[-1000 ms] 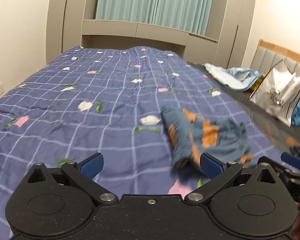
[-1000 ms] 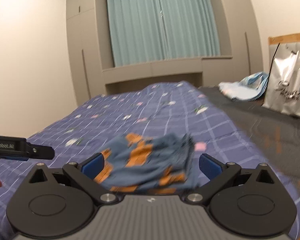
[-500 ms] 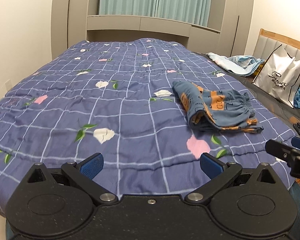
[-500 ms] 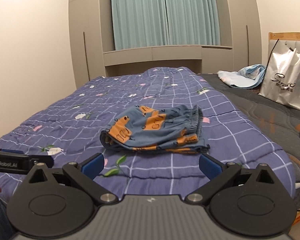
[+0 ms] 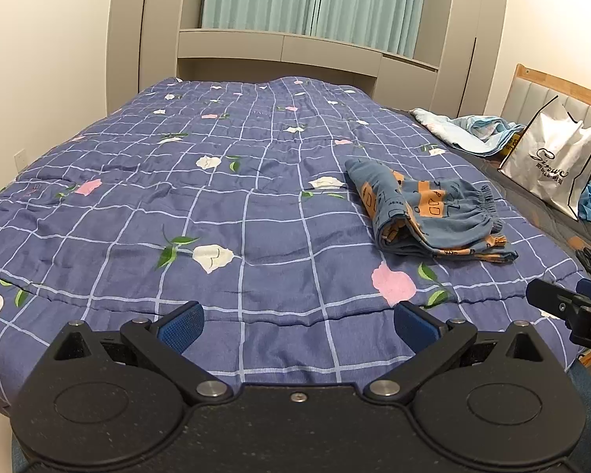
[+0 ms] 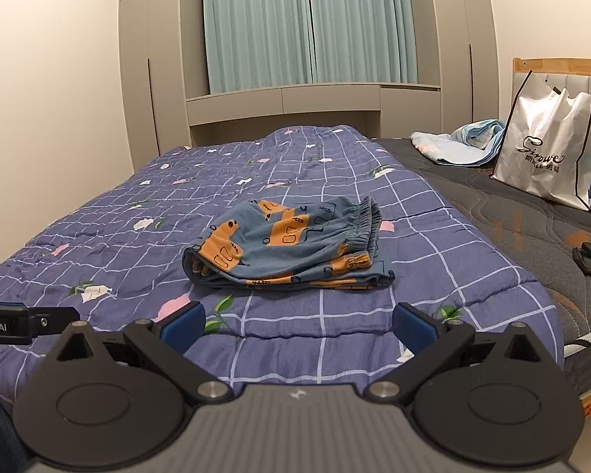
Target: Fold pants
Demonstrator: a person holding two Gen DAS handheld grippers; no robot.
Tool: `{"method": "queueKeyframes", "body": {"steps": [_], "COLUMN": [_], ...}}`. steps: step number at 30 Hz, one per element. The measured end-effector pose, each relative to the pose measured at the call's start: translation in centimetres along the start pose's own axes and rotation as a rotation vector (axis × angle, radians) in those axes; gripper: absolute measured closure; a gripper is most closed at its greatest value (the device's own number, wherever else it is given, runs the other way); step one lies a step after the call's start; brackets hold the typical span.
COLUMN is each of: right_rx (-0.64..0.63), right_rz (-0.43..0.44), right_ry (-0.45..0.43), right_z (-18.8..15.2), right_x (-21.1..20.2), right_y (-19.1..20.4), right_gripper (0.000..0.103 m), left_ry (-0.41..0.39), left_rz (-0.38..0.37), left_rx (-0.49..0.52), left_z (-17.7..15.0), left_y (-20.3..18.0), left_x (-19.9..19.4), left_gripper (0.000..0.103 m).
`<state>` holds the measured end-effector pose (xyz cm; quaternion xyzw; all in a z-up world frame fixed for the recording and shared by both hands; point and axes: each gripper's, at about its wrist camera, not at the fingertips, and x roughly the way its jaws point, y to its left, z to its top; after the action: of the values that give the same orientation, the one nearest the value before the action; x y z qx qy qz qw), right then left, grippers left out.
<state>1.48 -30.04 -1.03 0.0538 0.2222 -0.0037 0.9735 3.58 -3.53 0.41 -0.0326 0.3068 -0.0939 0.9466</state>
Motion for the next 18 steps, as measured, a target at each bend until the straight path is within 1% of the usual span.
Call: {"method": "queueKeyframes", "body": {"steps": [18], "right_rx": [-0.01], "right_rz": [0.0], "right_ry": [0.004], "right_z": [-0.07], "right_x": [0.11], "right_y": [0.06], "right_gripper": [0.0], "left_ry": [0.014], "left_rz": [0.002], "left_rx": [-0.002], "left_z": [-0.23], "left_y": [-0.03], "left_x": [0.24], "left_gripper": [0.001]}}
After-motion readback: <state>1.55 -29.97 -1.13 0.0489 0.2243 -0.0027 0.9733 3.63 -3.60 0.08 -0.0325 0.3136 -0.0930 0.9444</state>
